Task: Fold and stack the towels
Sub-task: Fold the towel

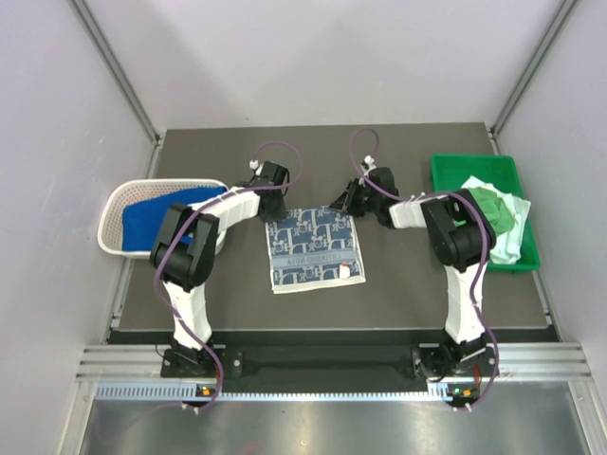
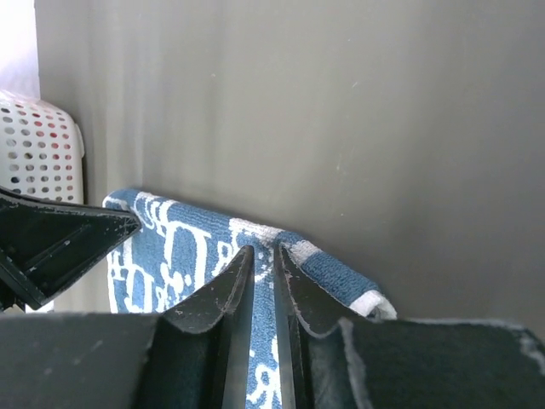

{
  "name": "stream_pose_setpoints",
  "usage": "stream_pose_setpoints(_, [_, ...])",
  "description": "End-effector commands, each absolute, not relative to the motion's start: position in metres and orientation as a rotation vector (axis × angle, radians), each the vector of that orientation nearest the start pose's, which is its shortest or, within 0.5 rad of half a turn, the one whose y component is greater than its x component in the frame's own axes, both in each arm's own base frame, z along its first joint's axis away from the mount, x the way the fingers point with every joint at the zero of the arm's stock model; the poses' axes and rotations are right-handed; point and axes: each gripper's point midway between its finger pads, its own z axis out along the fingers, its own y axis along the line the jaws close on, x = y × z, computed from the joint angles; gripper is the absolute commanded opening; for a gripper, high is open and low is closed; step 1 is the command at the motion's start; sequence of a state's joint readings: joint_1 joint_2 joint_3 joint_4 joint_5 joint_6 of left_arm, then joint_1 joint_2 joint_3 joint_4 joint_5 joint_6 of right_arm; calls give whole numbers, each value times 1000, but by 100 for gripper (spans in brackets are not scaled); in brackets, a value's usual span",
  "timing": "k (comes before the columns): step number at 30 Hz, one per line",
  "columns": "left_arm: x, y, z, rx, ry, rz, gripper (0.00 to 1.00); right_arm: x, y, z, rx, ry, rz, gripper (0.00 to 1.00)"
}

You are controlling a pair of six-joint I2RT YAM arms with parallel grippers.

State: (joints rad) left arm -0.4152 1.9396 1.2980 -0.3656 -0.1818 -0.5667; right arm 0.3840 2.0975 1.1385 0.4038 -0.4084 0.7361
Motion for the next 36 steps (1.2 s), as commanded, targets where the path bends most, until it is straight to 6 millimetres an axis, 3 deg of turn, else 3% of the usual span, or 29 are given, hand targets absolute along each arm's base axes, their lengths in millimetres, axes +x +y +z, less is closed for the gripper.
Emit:
stream_pose_setpoints(1, [433, -163, 54, -253, 2463, -109, 27, 454, 255, 15, 178, 2277, 950, 15])
stream_pose_setpoints(10, [434, -140, 56, -283, 2443, -47, 27, 451, 229, 15, 204, 2276, 910, 15])
stream_pose_setpoints(21, [444, -143, 44, -278, 2450, -57, 27, 447, 223, 25, 168, 2272, 897, 15])
stream_pose_setpoints(24, [447, -146, 50, -273, 2437, -83, 30, 451, 224, 43, 137, 2249, 909, 15])
stream_pose_setpoints(32, [456, -155, 90, -219, 2348, -169, 40, 460, 212, 91, 76, 2180, 885, 21])
stream_pose_setpoints(33, [457, -156, 92, -209, 2342, -179, 43, 463, 210, 102, 70, 2165, 871, 22])
stream_pose_setpoints(36, [455, -162, 91, -158, 2358, -214, 47, 460, 206, 108, 56, 2177, 825, 23])
